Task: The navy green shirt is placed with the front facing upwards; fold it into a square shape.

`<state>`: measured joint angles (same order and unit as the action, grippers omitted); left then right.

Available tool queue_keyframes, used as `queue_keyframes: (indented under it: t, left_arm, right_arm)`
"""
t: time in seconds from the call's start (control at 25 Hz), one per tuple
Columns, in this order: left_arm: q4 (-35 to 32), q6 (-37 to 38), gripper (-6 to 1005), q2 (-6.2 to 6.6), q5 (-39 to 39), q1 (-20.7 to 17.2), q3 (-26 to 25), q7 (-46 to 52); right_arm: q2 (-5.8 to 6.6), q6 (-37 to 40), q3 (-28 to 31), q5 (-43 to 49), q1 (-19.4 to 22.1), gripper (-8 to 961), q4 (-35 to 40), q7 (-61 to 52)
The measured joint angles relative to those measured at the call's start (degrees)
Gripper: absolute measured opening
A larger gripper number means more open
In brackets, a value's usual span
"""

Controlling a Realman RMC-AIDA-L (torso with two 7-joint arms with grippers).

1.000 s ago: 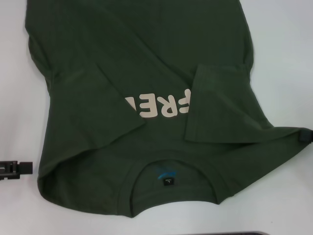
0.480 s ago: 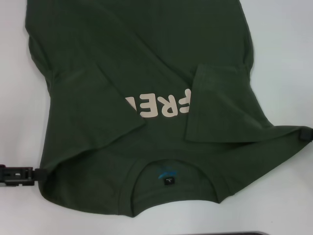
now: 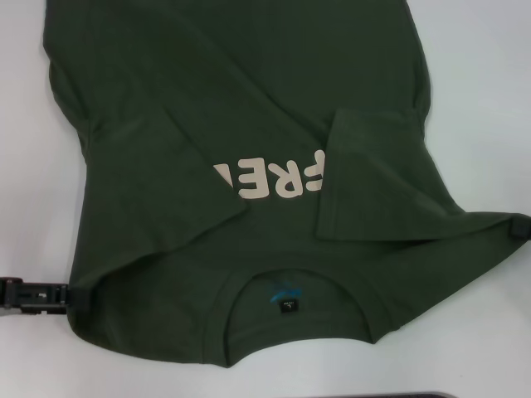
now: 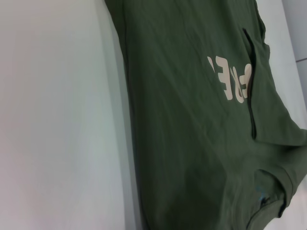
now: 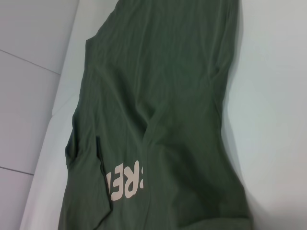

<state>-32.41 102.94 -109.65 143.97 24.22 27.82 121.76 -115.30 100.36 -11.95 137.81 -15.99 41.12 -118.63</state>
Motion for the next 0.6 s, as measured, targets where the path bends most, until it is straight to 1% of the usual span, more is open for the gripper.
queue_keyframes:
  t: [0.28, 0.6]
  left_arm:
    - [0.2, -1.3, 863, -0.5, 0.4, 0.8, 0.7, 0.2]
    - [0.2, -1.9, 860, -0.66, 1.0, 1.1, 0.7, 0.3]
  right_arm:
    - [0.01, 0.0, 0.0, 0.0, 0.0, 44, -0.1, 0.1]
    - [0.01, -0.1, 0.0, 0.0, 0.0, 44, -0.1, 0.1]
